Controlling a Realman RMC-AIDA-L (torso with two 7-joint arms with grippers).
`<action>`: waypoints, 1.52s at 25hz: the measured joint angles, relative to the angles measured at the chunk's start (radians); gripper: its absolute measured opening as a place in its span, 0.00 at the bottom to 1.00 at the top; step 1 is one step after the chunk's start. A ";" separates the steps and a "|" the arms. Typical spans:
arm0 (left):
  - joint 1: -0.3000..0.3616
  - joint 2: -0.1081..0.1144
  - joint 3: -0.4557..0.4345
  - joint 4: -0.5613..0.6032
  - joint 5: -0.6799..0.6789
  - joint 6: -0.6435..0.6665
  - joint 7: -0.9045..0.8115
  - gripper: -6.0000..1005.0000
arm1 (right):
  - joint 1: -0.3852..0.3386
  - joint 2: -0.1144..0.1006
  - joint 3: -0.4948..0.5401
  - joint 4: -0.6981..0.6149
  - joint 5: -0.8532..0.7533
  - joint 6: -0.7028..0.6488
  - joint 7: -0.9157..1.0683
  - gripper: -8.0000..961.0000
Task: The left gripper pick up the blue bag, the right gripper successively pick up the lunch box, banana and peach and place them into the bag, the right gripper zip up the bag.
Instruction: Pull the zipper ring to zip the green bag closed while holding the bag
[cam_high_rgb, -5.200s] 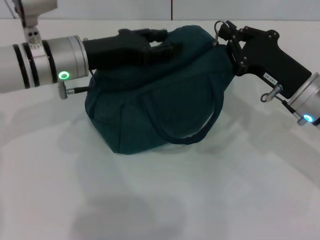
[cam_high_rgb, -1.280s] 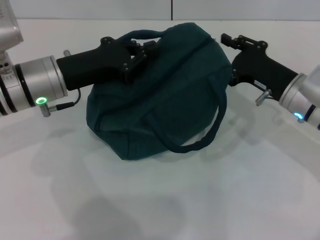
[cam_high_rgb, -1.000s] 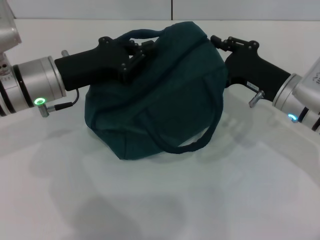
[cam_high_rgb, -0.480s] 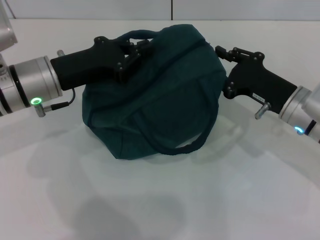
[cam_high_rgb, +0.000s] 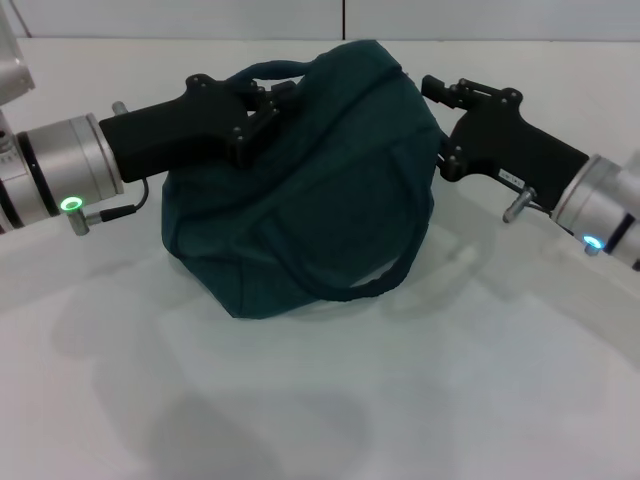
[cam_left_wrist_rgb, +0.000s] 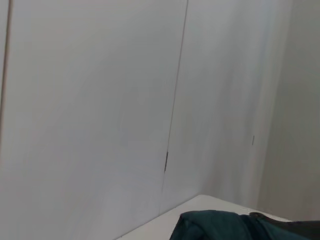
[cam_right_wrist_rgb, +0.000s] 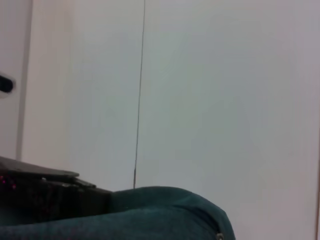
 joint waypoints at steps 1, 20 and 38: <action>0.000 0.000 0.000 0.000 0.000 0.000 0.001 0.06 | 0.007 0.001 0.000 0.000 0.000 0.012 0.000 0.33; 0.004 0.000 0.000 -0.002 0.001 -0.003 0.023 0.07 | 0.035 0.004 0.038 0.001 -0.004 0.076 -0.012 0.33; -0.004 0.000 0.002 -0.001 0.001 -0.003 0.025 0.07 | 0.034 0.007 0.145 -0.006 -0.079 0.175 -0.051 0.32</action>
